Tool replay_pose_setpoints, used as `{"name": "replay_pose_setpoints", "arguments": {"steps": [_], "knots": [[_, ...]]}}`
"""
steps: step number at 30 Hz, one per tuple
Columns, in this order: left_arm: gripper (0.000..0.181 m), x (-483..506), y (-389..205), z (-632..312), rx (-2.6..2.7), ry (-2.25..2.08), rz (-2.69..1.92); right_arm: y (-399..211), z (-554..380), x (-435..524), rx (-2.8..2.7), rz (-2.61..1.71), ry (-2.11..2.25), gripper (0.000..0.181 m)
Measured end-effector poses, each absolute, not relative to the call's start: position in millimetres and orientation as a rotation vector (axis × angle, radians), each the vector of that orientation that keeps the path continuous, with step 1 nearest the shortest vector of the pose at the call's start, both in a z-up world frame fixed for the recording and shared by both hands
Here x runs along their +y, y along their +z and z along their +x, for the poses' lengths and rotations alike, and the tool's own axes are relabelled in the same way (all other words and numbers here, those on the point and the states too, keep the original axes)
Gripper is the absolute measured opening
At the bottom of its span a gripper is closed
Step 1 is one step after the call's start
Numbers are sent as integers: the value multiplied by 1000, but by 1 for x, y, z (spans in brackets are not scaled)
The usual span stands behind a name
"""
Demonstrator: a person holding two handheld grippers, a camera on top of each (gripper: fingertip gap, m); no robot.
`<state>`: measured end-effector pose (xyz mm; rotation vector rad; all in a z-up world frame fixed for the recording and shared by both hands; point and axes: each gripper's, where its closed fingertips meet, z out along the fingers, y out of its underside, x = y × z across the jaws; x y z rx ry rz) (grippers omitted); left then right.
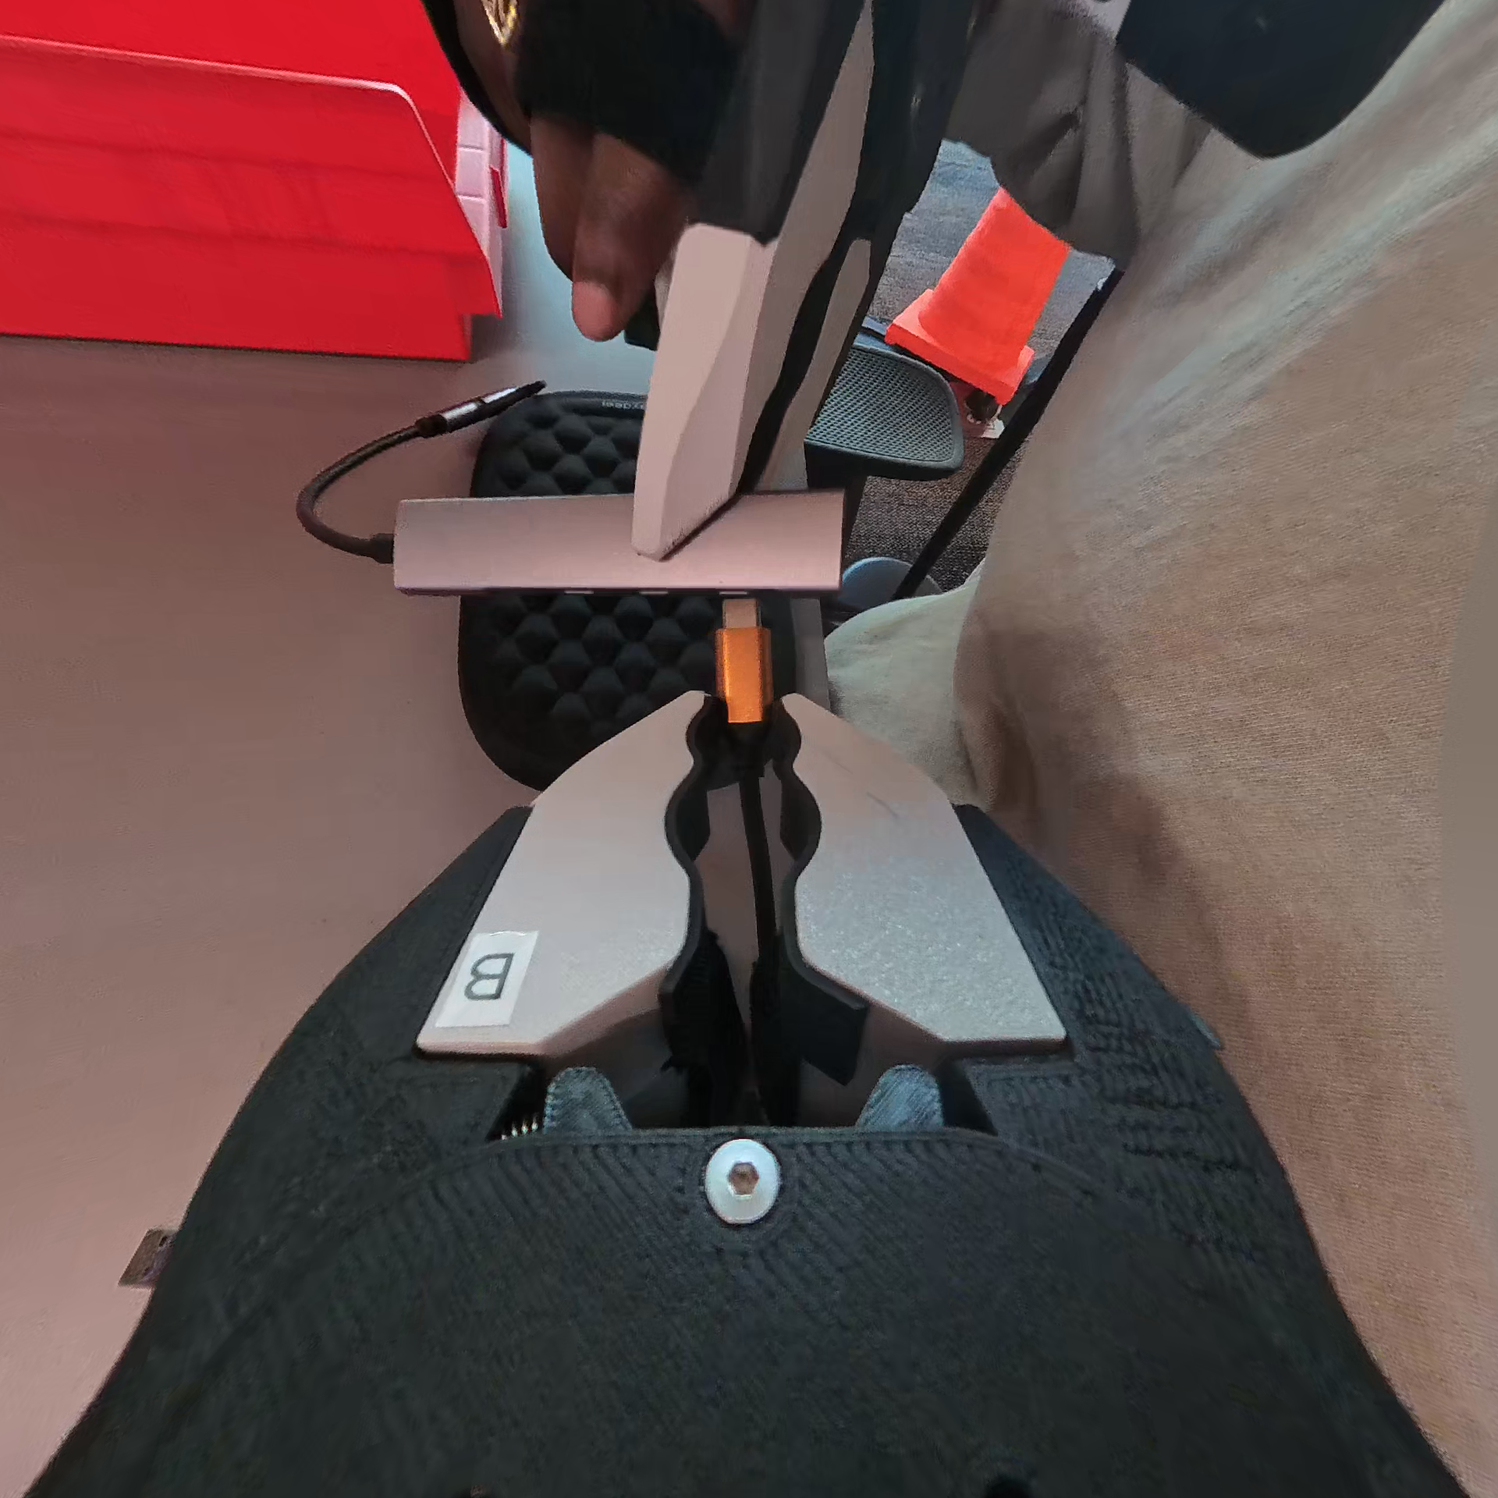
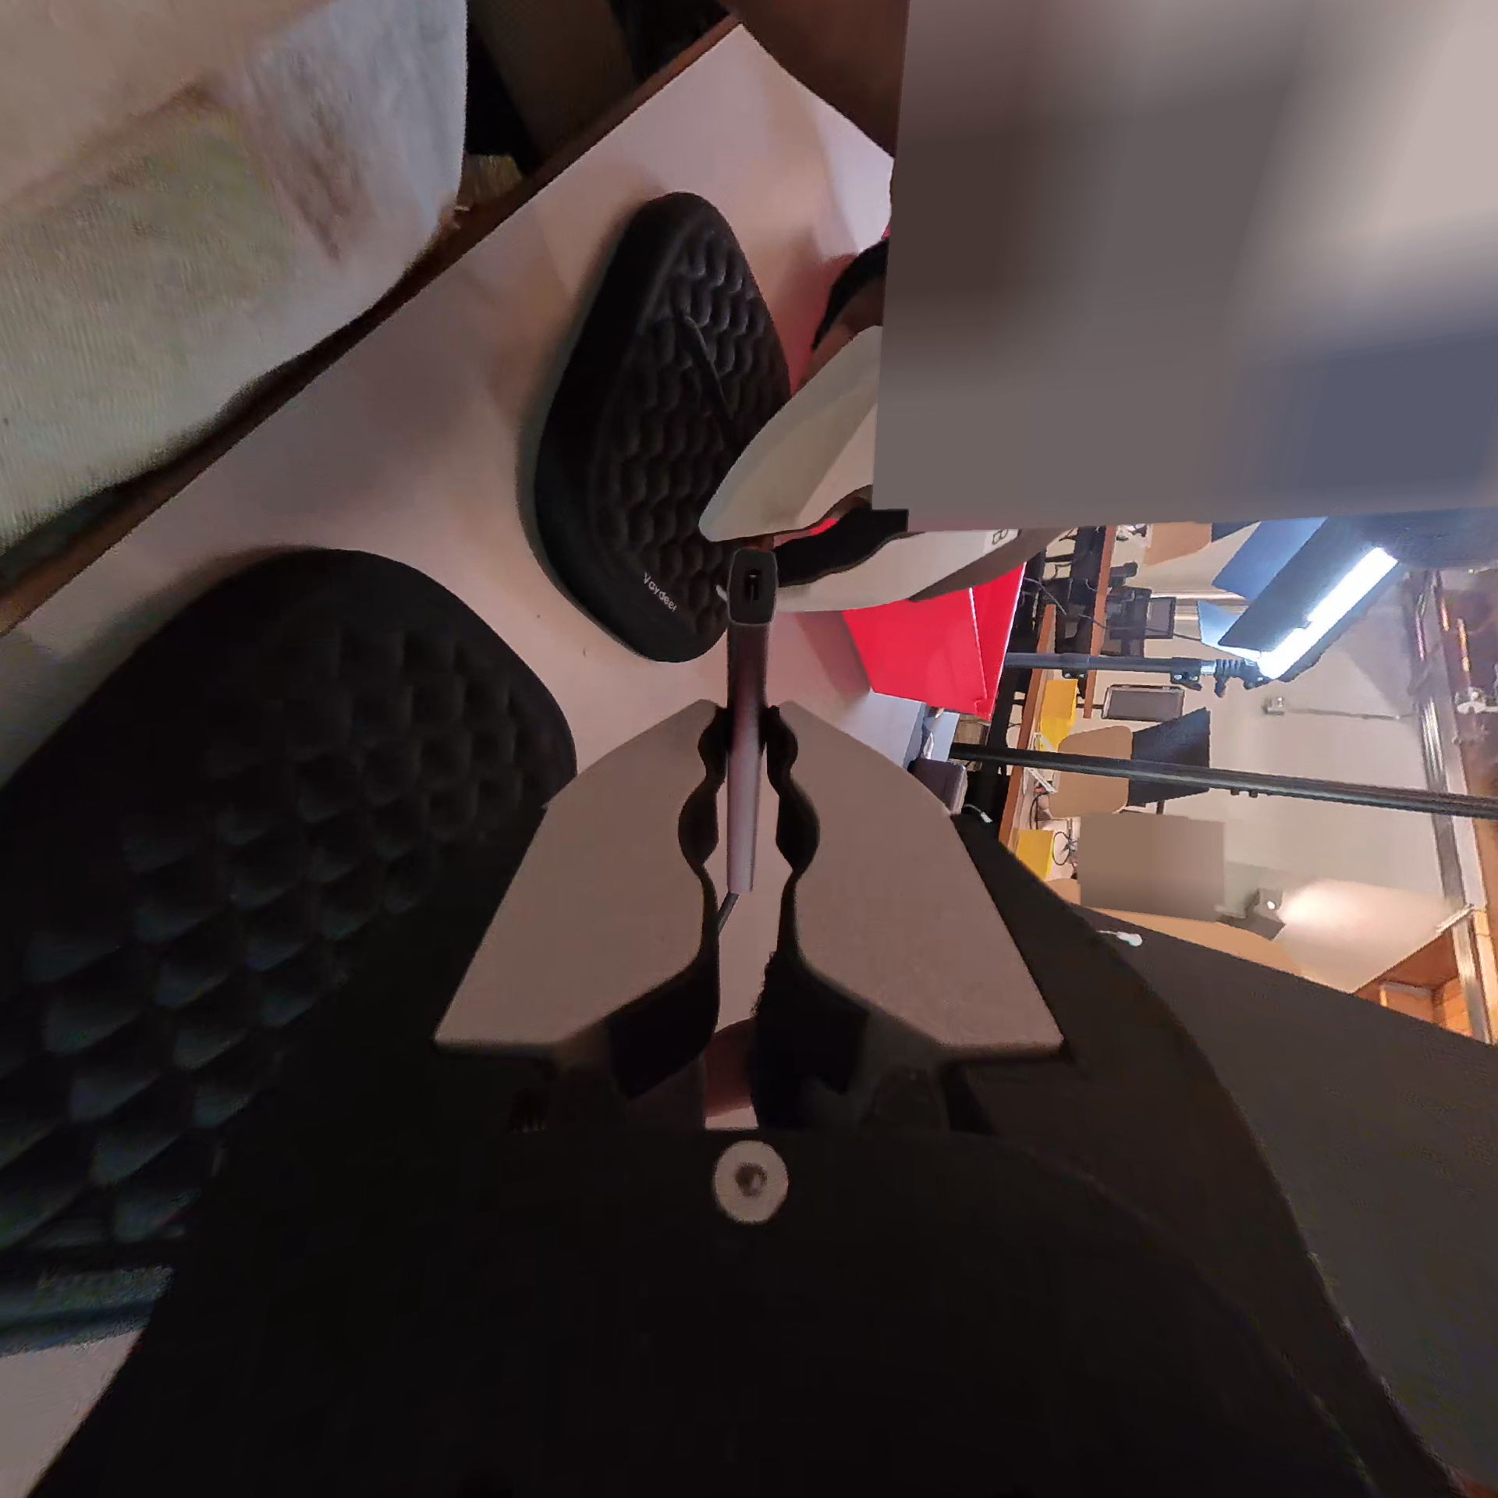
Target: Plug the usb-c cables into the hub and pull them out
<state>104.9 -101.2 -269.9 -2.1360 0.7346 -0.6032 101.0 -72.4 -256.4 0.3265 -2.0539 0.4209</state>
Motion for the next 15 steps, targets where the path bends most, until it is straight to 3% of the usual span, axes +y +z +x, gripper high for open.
{"name": "replay_pose_setpoints", "arguments": {"steps": [15], "knots": [[10, -96, -273, 109, 678, -662, -2089, -265, 95, -73, -2037, 371, 299, 9]]}}
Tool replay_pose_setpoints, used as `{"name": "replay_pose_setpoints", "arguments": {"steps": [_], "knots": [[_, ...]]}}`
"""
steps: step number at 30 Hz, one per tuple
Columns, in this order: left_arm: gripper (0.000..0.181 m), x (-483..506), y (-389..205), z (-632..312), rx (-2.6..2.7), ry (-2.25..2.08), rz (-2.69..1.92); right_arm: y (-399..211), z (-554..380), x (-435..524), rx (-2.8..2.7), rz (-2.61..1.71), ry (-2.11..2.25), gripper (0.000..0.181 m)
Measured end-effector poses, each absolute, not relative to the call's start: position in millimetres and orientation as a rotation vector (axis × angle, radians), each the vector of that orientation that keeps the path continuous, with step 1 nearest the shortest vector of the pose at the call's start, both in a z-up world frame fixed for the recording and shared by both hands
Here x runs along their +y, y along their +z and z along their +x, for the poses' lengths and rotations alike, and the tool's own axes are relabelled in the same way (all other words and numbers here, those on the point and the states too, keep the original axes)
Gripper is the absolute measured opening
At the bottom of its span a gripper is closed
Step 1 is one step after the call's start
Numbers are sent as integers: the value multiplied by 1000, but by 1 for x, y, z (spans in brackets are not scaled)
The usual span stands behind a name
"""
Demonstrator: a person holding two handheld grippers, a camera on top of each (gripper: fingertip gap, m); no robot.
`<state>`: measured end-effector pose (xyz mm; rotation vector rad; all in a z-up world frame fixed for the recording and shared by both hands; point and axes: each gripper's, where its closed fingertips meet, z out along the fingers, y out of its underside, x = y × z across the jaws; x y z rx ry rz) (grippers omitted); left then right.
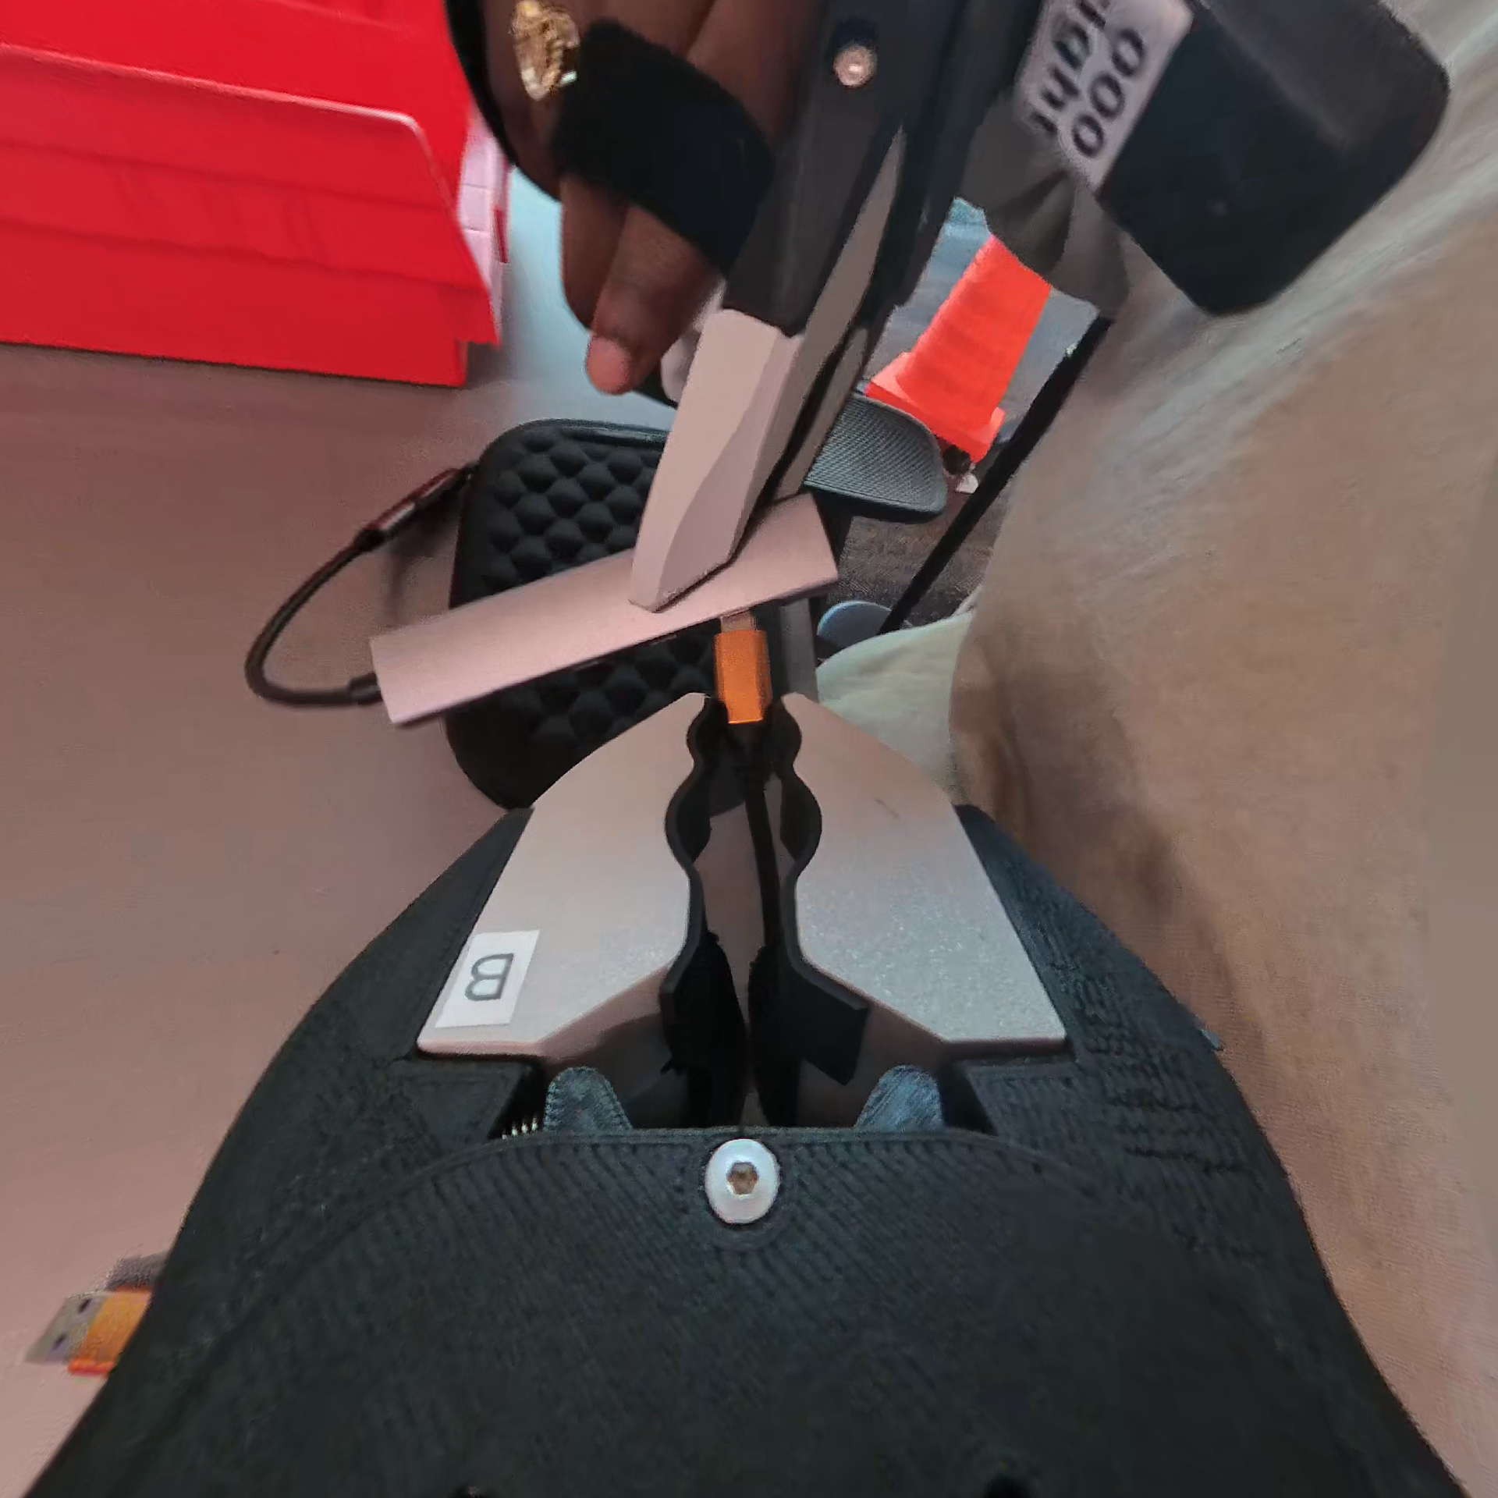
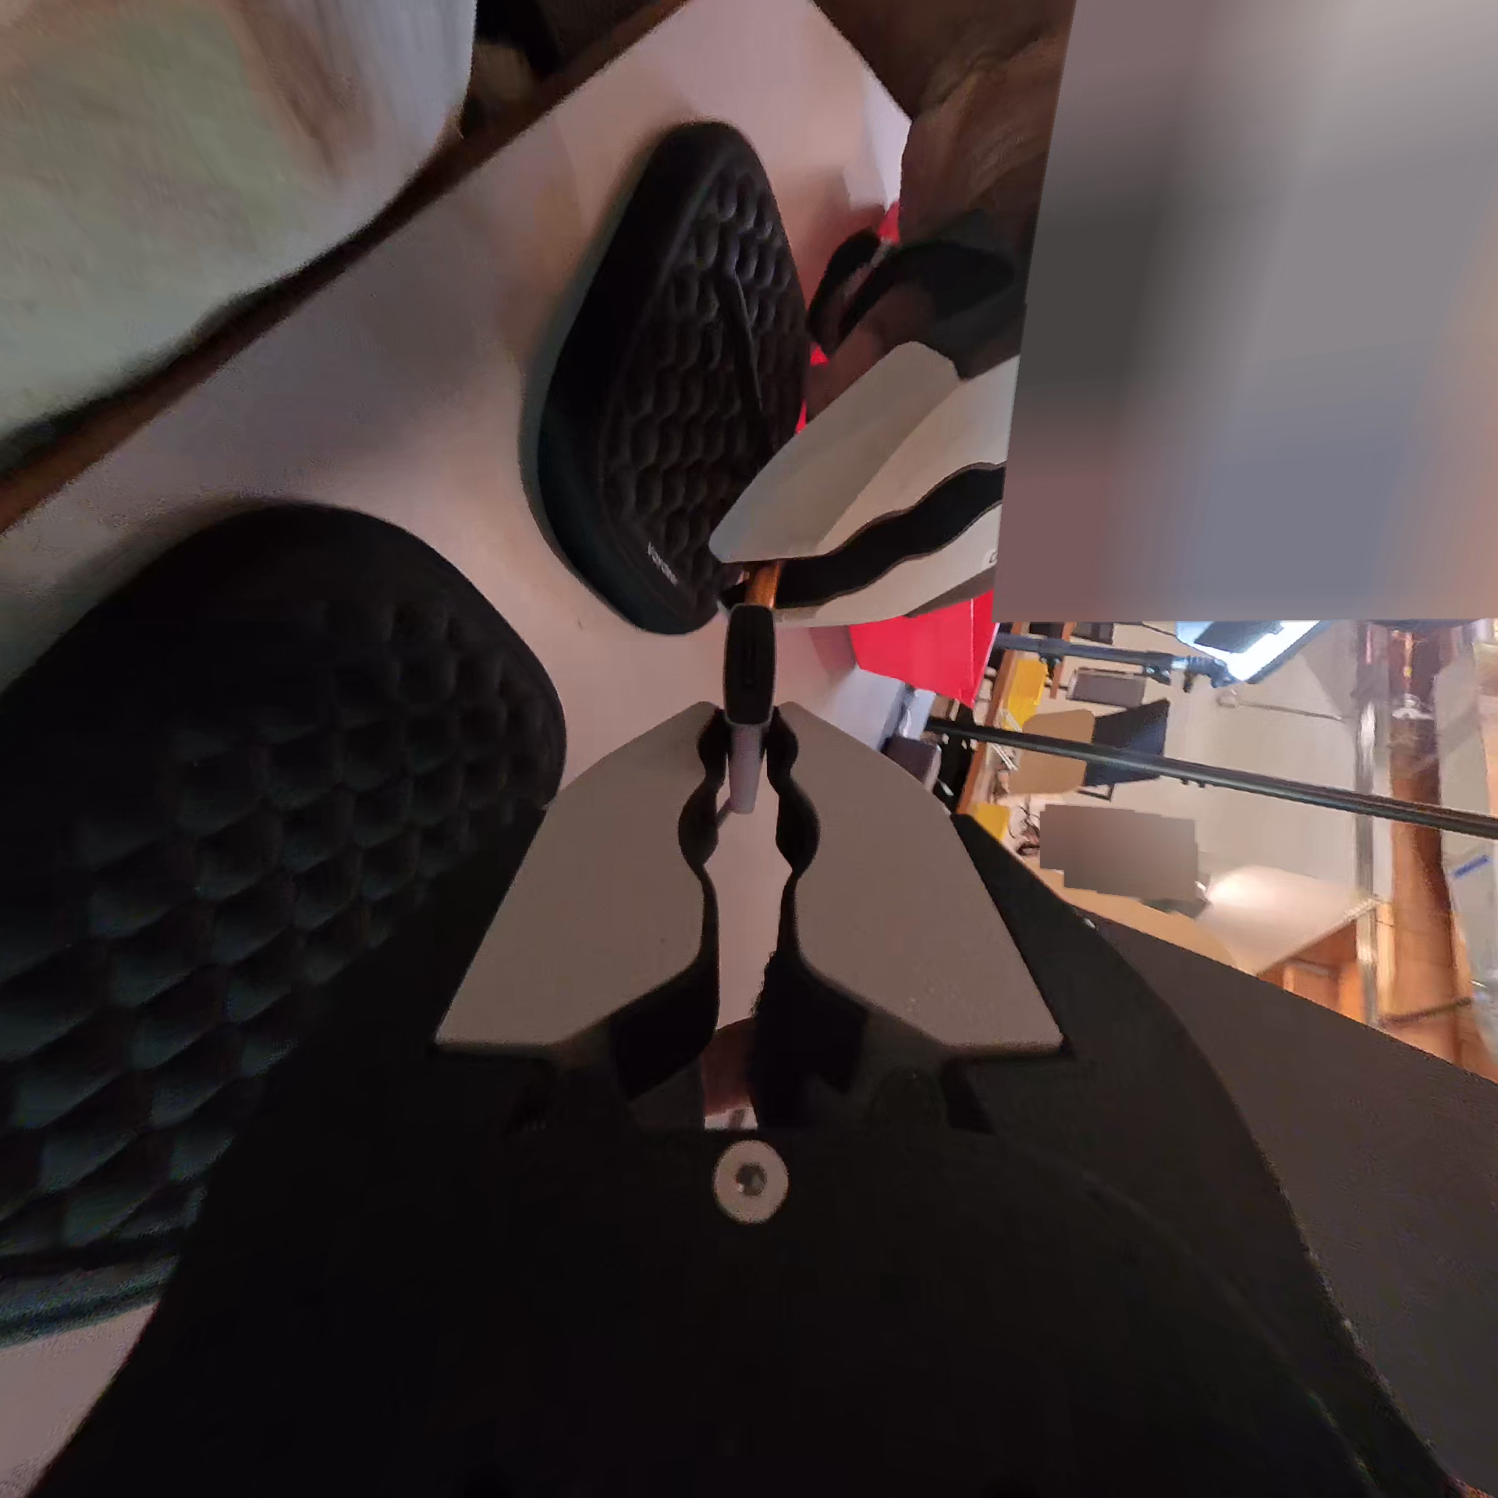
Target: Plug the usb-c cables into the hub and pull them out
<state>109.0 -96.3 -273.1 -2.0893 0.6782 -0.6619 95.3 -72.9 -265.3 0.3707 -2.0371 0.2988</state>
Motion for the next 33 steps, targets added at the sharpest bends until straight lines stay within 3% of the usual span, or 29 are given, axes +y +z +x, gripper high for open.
{"name": "replay_pose_setpoints", "arguments": {"steps": [21, 29, 32, 33], "knots": [[9, -58, -302, 76, 364, -492, -2250, -292, 55, -36, -1950, 45, -202, 7], [11, -57, -290, 67, 358, -519, -2129, -284, 42, -41, -1862, 37, -142, 9], [51, -64, -251, 49, 310, -460, -1882, -260, 41, -37, -1740, 25, -80, 8], [57, -68, -239, 37, 298, -388, -1812, -252, 42, -33, -1693, 3, -37, 8]]}}
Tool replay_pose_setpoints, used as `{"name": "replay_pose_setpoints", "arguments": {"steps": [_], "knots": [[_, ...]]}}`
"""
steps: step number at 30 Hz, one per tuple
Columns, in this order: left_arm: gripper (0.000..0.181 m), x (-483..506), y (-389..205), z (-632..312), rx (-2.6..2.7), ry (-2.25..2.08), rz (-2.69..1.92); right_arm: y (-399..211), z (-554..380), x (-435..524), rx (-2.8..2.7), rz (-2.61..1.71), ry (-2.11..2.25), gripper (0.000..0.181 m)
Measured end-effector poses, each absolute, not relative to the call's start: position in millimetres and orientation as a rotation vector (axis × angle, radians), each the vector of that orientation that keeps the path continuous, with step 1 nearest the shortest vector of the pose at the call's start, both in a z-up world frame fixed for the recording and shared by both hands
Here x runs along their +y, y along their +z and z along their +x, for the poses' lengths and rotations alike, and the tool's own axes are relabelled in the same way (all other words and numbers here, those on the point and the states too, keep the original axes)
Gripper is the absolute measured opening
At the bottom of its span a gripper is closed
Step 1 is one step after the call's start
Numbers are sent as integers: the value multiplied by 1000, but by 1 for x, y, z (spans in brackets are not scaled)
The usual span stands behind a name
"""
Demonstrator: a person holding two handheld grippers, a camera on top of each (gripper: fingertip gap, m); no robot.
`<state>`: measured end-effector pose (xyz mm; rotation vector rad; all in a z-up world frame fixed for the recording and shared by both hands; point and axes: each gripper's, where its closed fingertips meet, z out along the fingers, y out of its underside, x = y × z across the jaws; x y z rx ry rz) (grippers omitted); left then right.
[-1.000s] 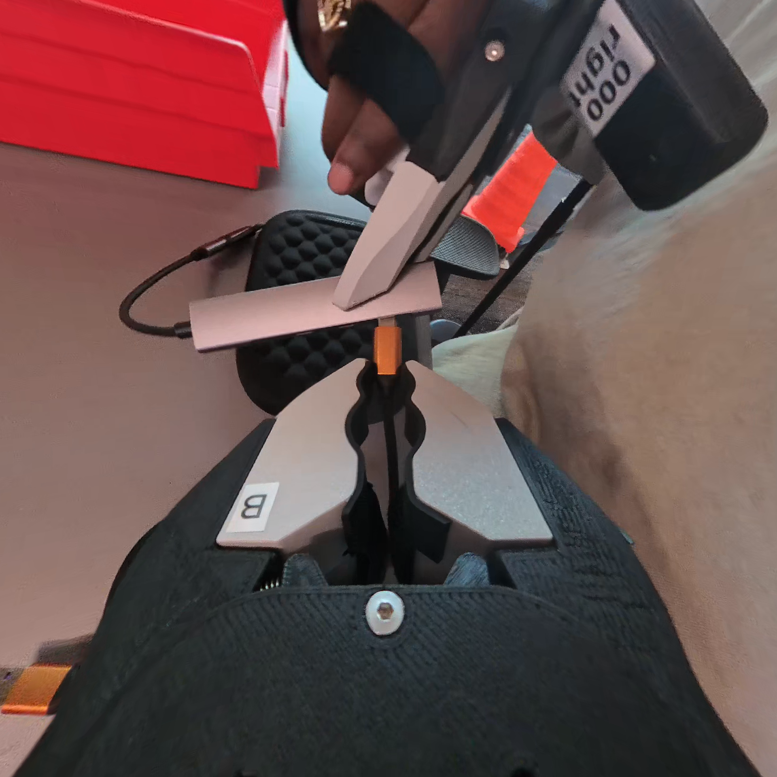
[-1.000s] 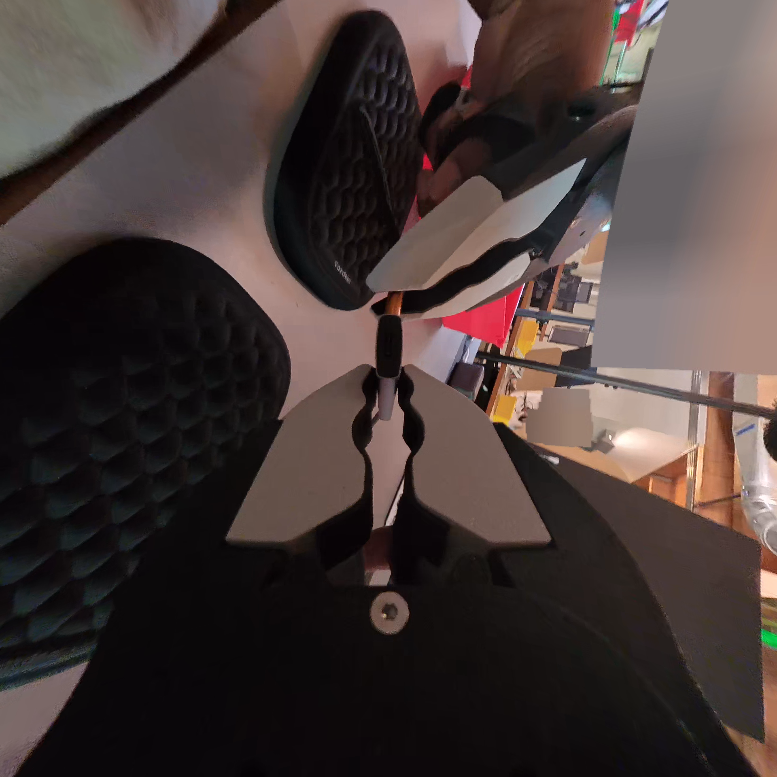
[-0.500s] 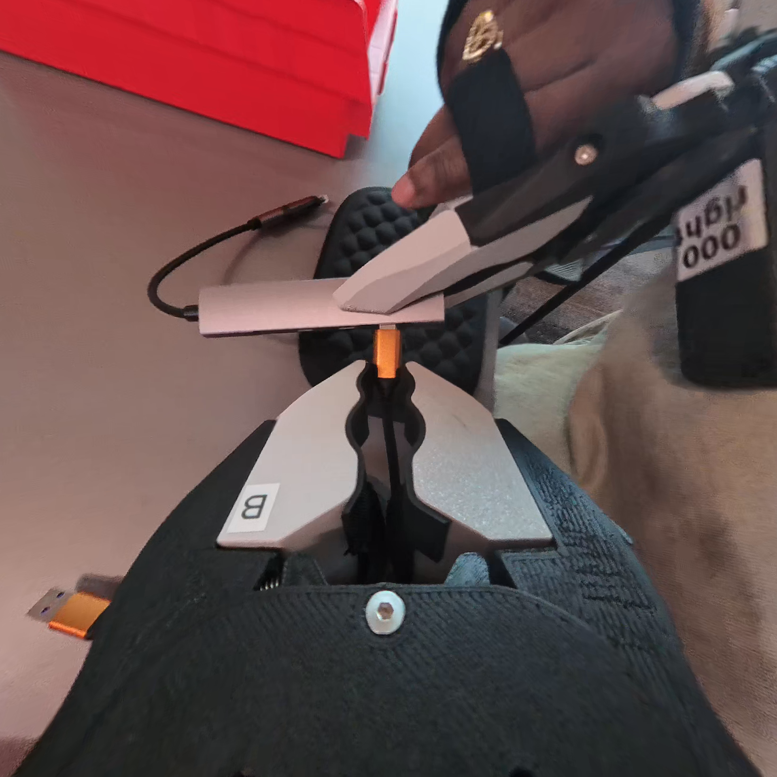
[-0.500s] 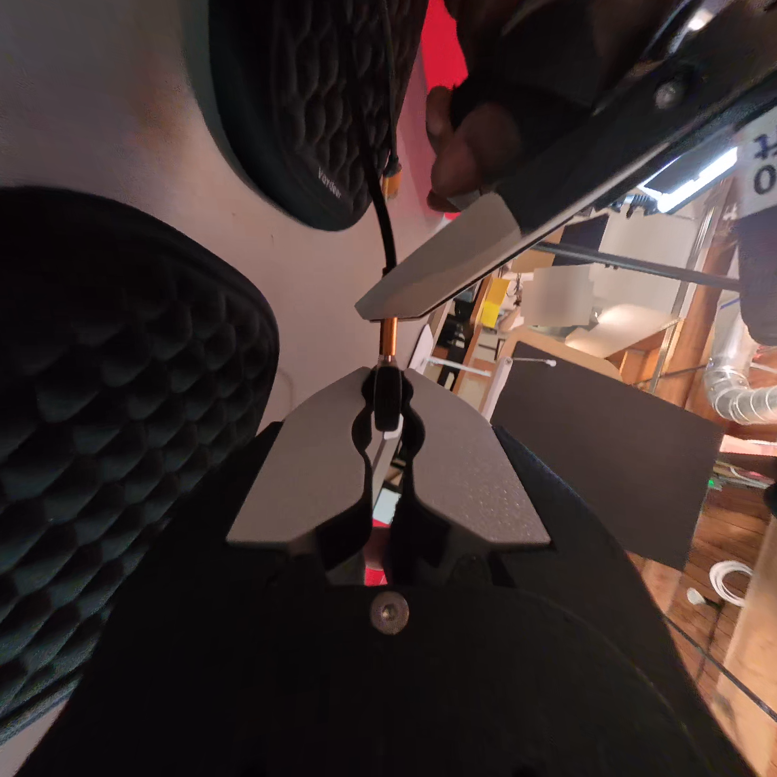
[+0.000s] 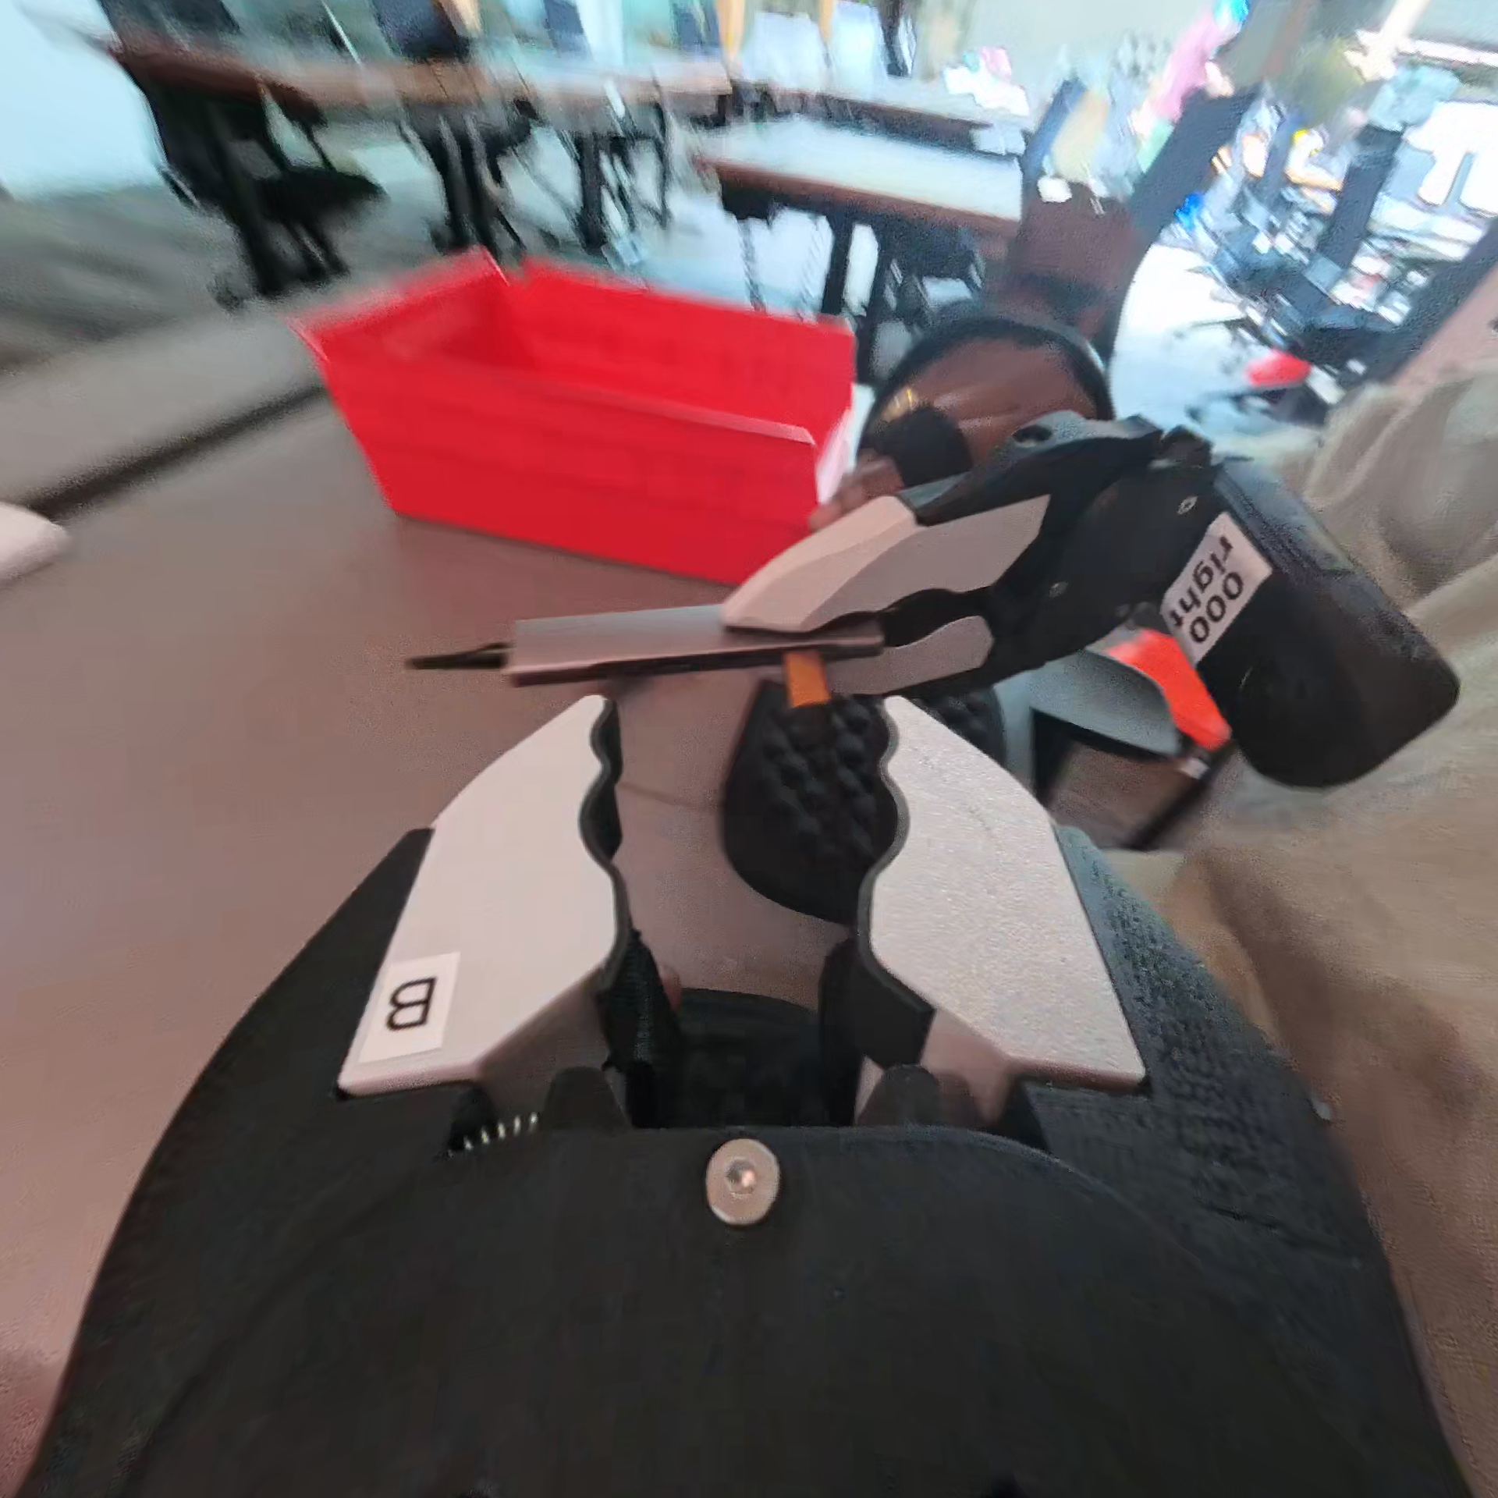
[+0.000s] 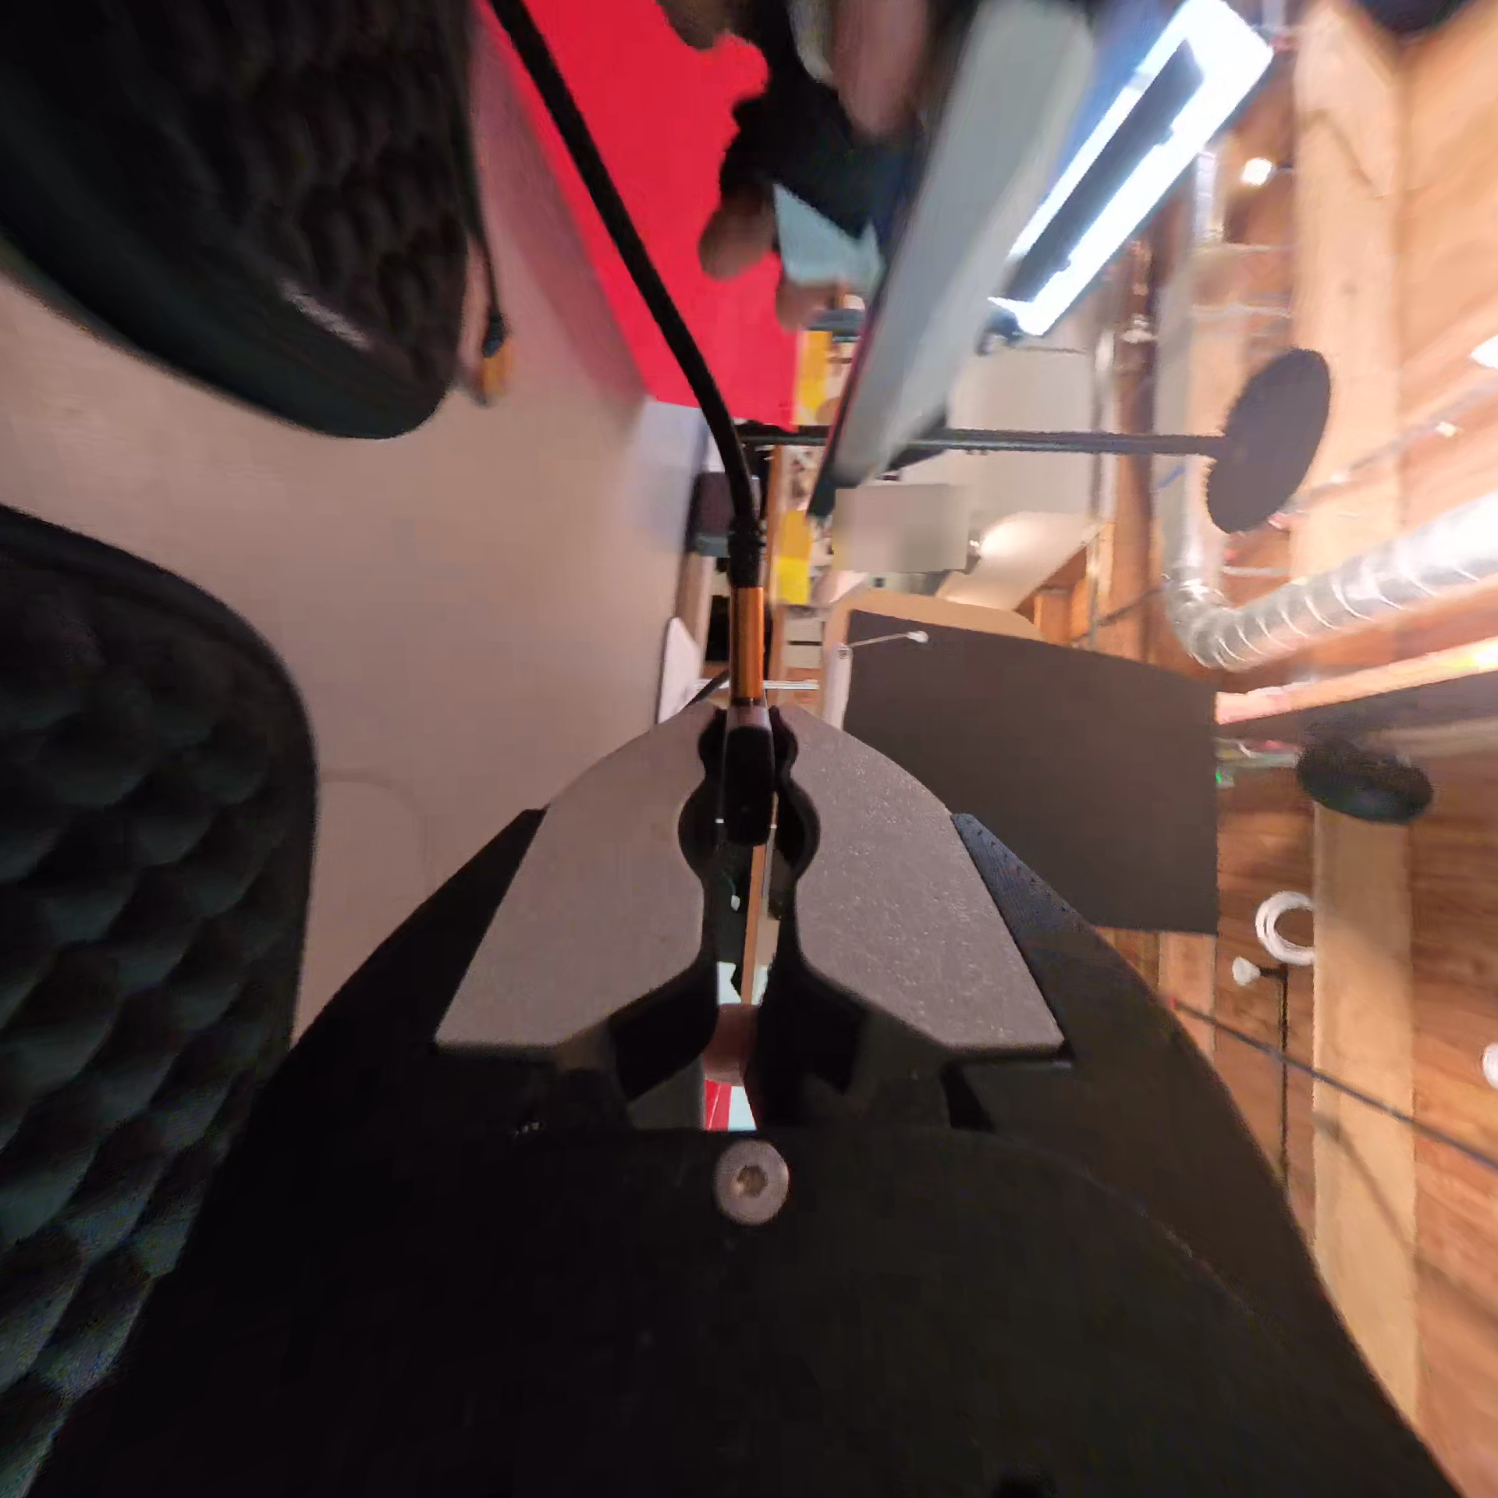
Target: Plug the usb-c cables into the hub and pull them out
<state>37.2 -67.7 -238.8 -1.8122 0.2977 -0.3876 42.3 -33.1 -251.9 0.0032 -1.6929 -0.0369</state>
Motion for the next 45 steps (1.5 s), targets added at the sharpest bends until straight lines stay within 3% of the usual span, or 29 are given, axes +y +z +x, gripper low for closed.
{"name": "replay_pose_setpoints", "arguments": {"steps": [3, 4, 9, 12, 18, 22, 27, 29, 34, 37, 40, 42, 45], "knots": [[50, -84, -212, 17, 272, -319, -1648, -232, 53, -28, -1548, 31, 59, 8], [42, -85, -209, 14, 221, -379, -1626, -225, 57, -30, -1487, 91, 43, 9], [36, -60, -203, 28, -35, -894, -1456, -209, 58, -46, -1286, 301, -132, 9], [16, -50, -198, 50, -2, -1073, -1344, -205, 53, -52, -1228, 350, -176, 8], [9, -48, -200, 44, 6, -998, -1322, -209, 51, -49, -1230, 273, -81, 17], [8, -60, -198, 30, 27, -941, -1297, -220, 53, -25, -1427, -126, 357, 36], [7, -74, -205, 38, 161, -982, -1359, -222, 68, -43, -1612, -810, 1570, 51], [7, -76, -215, 49, 248, -981, -1456, -207, 72, -49, -1556, -894, 1864, 42], [8, -76, -235, 74, 416, -937, -1619, -214, 61, -74, -1677, -987, 1947, 39], [8, -76, -242, 84, 480, -933, -1661, -218, 53, -84, -1681, -985, 1928, 11], [13, -64, -234, 63, 388, -701, -1616, -210, 42, -64, -1471, -1075, 1904, 9], [44, -61, -206, 21, 210, -275, -1453, -197, 37, -33, -1188, -1153, 1946, 8], [51, -104, -155, 6, 211, 337, -1056, -186, 36, 25, -652, -1312, 2066, 8]]}}
